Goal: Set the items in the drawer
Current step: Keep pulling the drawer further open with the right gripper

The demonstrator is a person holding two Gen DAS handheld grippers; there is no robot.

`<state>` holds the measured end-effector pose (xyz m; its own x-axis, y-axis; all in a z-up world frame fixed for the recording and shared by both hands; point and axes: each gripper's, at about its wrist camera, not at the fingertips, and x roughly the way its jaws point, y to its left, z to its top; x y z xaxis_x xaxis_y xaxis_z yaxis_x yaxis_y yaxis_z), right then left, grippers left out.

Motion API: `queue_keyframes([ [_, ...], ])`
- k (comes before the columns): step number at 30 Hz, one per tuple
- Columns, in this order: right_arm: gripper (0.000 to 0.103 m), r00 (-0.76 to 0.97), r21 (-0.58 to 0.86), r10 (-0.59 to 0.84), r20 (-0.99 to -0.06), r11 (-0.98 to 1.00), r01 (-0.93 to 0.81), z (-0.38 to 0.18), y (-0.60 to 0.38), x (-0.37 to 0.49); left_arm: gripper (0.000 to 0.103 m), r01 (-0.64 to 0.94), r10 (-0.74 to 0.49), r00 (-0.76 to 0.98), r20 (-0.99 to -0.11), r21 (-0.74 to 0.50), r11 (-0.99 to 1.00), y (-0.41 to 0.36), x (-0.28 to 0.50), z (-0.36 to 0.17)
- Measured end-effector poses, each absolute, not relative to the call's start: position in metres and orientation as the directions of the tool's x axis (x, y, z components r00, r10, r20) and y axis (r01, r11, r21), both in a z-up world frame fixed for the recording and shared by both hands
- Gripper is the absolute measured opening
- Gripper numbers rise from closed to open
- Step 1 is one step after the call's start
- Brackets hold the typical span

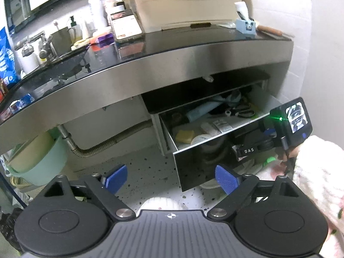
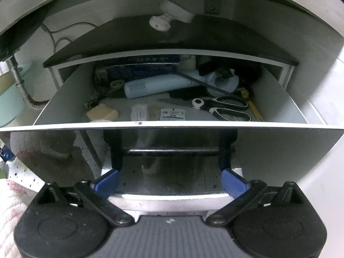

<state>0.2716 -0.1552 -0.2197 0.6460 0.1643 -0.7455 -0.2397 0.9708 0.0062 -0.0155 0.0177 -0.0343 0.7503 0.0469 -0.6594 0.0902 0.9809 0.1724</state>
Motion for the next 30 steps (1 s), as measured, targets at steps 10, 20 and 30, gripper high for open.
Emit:
queue_keyframes([
  [10,0.102,0.641,0.006,0.163,-0.75,0.971,-0.239,-0.219,-0.154,0.274,0.091,0.081,0.076,0.781,-0.62,0.221,0.972,0.01,-0.018,-0.031],
  [20,0.102,0.624,0.007,0.159,-0.765,0.971,-0.238,-0.218,-0.153,0.28,0.091,0.097,0.013,0.768,-0.641,0.135,0.986,0.016,-0.011,-0.027],
  [30,0.102,0.61,0.008,0.155,-0.777,0.971,-0.237,-0.216,-0.152,0.284,0.091,0.113,-0.007,0.763,-0.646,0.122,0.986,0.013,-0.011,-0.024],
])
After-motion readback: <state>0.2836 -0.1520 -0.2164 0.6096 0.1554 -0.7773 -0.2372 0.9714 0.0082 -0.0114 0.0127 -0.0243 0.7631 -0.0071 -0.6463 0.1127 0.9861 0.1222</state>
